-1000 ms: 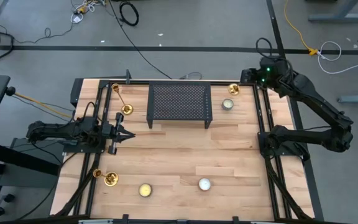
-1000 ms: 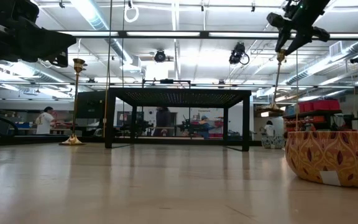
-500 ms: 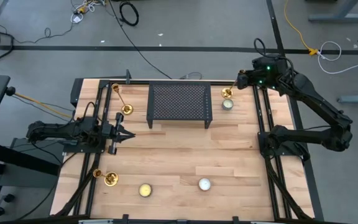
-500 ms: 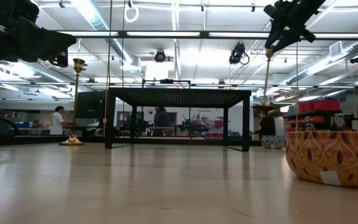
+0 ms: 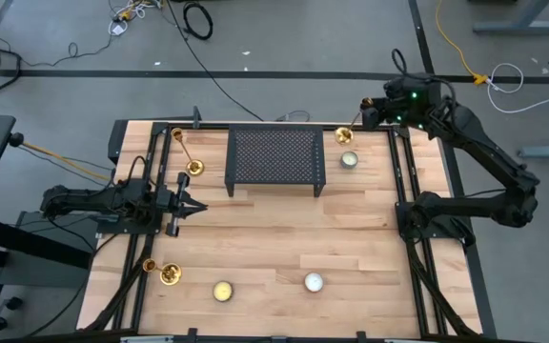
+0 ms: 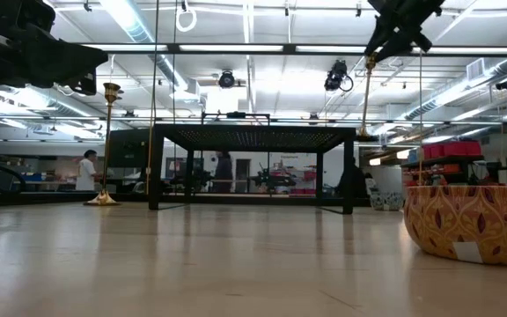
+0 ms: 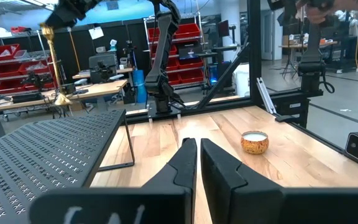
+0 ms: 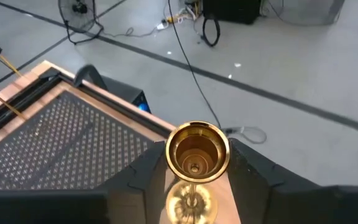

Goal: Pick & Place candle stick holders
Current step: Put the top right gold candle holder on the shelf

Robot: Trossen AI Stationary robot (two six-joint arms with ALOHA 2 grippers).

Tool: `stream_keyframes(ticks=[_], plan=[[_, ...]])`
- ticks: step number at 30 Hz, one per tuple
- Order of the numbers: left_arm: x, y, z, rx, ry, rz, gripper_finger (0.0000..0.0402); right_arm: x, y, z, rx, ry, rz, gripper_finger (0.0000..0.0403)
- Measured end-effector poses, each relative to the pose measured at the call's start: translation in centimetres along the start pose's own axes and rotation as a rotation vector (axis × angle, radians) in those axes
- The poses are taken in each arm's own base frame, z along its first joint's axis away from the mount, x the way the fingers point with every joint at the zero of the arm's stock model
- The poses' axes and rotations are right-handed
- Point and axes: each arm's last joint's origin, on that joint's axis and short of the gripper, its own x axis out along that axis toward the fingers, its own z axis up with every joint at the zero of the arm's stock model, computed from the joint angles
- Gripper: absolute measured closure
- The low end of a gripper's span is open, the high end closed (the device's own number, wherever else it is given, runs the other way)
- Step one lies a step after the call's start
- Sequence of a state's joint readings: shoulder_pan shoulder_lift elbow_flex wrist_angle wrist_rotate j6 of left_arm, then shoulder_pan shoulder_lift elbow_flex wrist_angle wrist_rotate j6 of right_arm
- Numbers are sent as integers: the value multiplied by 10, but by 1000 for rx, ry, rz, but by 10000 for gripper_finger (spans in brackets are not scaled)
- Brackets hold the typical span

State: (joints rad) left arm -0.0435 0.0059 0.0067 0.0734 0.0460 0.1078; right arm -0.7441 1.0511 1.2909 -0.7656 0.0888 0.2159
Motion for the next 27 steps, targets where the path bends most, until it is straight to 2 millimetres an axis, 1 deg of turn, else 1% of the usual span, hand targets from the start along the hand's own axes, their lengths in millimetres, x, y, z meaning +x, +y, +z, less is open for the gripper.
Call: stream_keyframes(ticks=[6,15,21,27], plan=[[0,0,0,0,0,0,376,-1,5,24,-38,-30,6,259],[0,0,0,0,0,0,376,9,15,51,-92,-33,78,259],[0,0,0,0,0,0,376,23,27,59,-156,-14,117,259],[0,0,0,0,0,0,376,44,41,57,-187,32,146,258]])
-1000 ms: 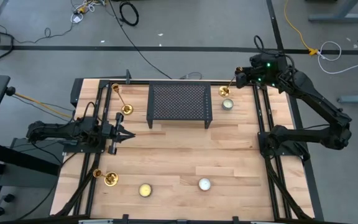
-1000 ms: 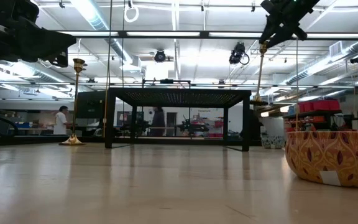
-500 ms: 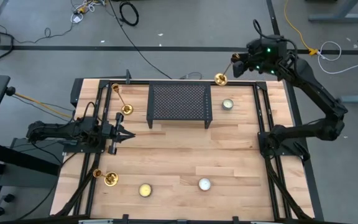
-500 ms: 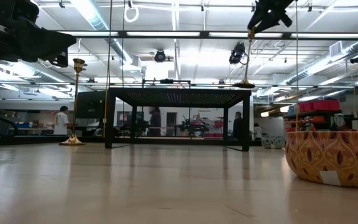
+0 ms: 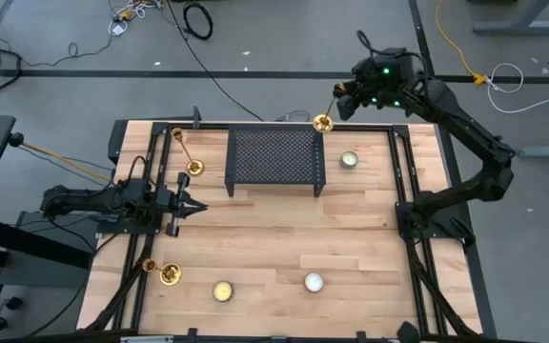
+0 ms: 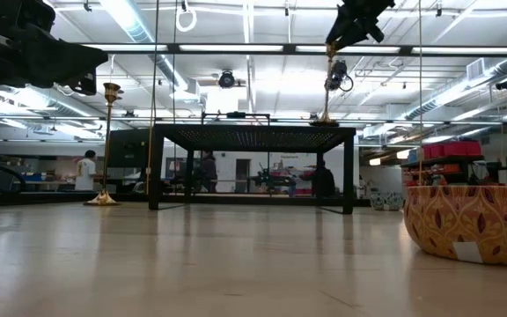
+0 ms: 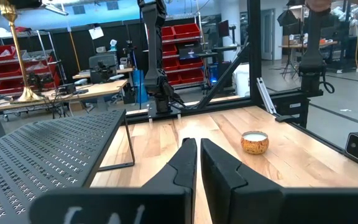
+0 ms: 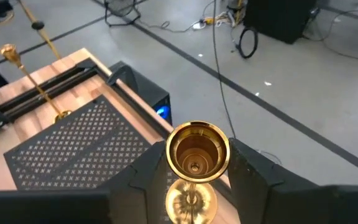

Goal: Pick & Place candle stick holders
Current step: Put the top right gold candle holder on the shelf

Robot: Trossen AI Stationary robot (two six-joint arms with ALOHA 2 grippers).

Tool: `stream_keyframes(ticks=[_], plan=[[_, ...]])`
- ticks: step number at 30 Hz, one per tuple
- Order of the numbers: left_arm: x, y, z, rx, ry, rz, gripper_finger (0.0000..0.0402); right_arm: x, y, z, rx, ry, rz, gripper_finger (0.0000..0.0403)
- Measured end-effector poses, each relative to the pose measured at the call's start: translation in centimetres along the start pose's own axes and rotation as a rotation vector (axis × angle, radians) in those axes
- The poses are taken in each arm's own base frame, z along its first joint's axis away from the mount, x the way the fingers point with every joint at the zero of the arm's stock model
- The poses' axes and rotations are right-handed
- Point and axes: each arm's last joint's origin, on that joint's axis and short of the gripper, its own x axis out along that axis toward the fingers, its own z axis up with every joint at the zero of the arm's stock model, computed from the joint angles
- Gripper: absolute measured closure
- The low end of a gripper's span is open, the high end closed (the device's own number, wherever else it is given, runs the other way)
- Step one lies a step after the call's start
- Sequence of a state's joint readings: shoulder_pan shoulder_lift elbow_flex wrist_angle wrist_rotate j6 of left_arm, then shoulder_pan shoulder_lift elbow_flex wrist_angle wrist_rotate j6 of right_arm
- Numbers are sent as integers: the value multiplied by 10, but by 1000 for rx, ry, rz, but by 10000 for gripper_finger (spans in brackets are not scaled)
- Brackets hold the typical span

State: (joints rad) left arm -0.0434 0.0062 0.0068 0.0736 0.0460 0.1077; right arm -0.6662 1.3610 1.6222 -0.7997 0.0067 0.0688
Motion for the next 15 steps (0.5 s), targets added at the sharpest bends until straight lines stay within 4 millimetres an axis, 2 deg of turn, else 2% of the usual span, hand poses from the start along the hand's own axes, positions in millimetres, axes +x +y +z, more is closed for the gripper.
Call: stream_keyframes(ticks=[8,15], plan=[[0,0,0,0,0,0,376,20,15,-3,-46,41,43,259],[0,0,0,0,0,0,376,26,27,-3,-84,36,77,259]])
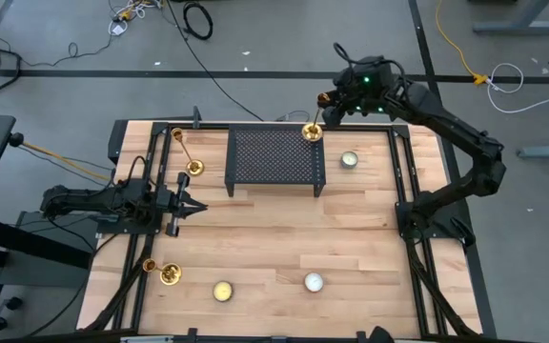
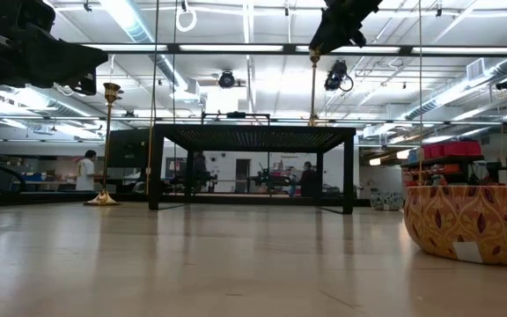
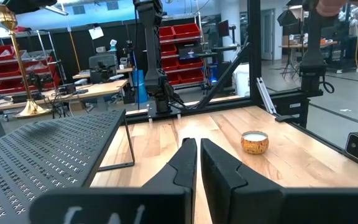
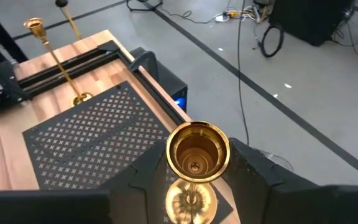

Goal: Pick & Place candle stick holders
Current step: Put the top right gold candle holder on the shelf

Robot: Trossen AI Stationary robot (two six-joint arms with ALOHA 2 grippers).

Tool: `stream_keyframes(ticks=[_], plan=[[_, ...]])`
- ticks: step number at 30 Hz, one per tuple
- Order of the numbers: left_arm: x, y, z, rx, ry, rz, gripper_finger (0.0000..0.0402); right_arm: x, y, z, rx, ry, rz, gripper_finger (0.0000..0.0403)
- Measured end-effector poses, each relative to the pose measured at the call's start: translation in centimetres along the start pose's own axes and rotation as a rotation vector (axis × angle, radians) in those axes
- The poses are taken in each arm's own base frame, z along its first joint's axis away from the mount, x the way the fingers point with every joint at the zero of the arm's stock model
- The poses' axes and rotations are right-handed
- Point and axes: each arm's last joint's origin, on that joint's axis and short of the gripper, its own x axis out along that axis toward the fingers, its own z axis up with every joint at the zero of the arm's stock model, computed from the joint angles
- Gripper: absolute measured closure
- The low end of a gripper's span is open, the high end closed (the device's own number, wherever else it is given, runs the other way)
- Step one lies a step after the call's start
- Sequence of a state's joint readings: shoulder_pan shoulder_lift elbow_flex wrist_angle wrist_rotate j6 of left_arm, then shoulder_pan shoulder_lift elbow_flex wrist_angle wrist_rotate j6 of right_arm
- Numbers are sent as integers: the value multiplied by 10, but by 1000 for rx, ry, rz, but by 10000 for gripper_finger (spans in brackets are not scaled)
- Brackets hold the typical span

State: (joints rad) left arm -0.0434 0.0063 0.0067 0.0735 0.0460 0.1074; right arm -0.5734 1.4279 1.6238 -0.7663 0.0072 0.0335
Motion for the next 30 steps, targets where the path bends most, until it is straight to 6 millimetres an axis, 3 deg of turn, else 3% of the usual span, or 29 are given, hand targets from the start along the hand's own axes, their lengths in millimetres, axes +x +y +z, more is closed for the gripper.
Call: stream_keyframes(ticks=[13,21,30], plan=[[0,0,0,0,0,0,376,3,10,0,-35,-3,29,258],[0,0,0,0,-1,-1,376,23,9,-3,-13,40,20,258],[0,0,0,0,0,0,376,30,8,-2,-4,40,16,257]])
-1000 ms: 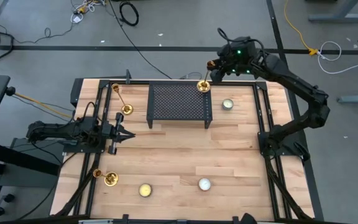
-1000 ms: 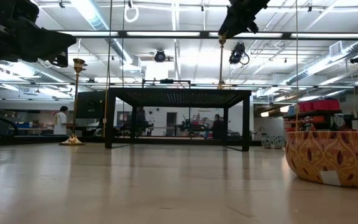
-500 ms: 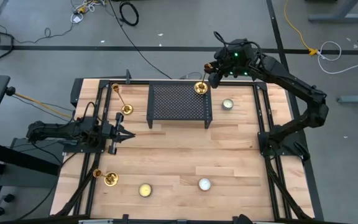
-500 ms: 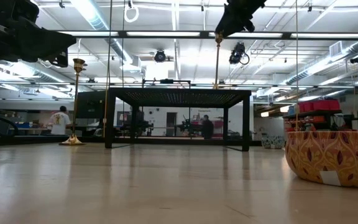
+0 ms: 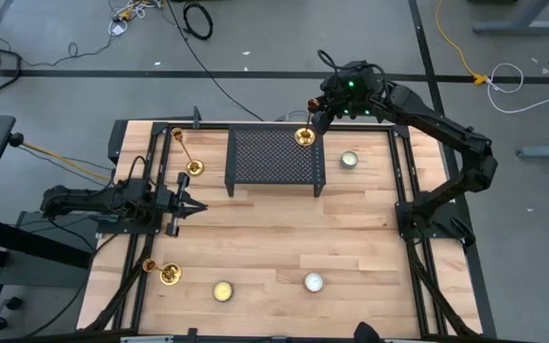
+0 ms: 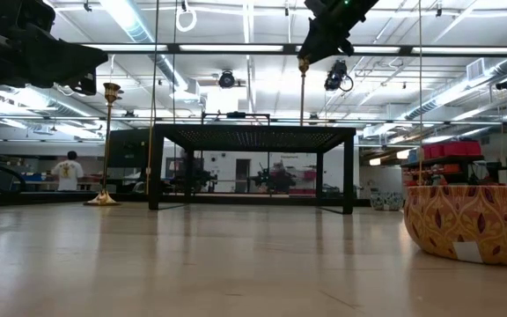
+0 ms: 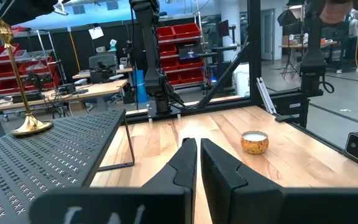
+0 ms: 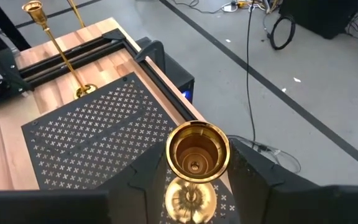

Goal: Pick & Place candle stick holders
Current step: Put the top right gold candle holder on the shelf

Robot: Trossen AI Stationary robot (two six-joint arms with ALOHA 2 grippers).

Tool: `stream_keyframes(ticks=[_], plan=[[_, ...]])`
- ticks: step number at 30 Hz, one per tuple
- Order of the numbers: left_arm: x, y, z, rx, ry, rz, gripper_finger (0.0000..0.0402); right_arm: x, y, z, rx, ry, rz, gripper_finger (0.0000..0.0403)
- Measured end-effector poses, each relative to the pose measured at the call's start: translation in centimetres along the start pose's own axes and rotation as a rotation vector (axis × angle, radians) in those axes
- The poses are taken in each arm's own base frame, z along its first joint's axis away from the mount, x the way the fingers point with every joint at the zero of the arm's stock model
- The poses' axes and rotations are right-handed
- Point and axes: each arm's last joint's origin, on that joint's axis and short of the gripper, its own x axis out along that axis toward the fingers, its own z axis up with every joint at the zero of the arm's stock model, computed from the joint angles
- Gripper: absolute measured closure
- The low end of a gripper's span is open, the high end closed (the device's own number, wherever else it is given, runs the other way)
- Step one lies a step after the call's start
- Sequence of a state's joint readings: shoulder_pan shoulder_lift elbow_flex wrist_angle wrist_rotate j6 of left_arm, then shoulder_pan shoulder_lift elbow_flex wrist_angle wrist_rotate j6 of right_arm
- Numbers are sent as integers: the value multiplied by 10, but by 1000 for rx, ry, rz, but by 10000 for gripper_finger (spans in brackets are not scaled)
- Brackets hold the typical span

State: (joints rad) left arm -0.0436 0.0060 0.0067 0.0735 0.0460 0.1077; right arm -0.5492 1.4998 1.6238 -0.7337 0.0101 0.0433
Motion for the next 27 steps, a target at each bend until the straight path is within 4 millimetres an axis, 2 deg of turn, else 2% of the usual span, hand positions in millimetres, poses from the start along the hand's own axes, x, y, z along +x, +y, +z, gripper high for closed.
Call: stream_keyframes(ticks=[27], plan=[[0,0,0,0,0,0,376,0,-9,0,76,5,-52,256]])
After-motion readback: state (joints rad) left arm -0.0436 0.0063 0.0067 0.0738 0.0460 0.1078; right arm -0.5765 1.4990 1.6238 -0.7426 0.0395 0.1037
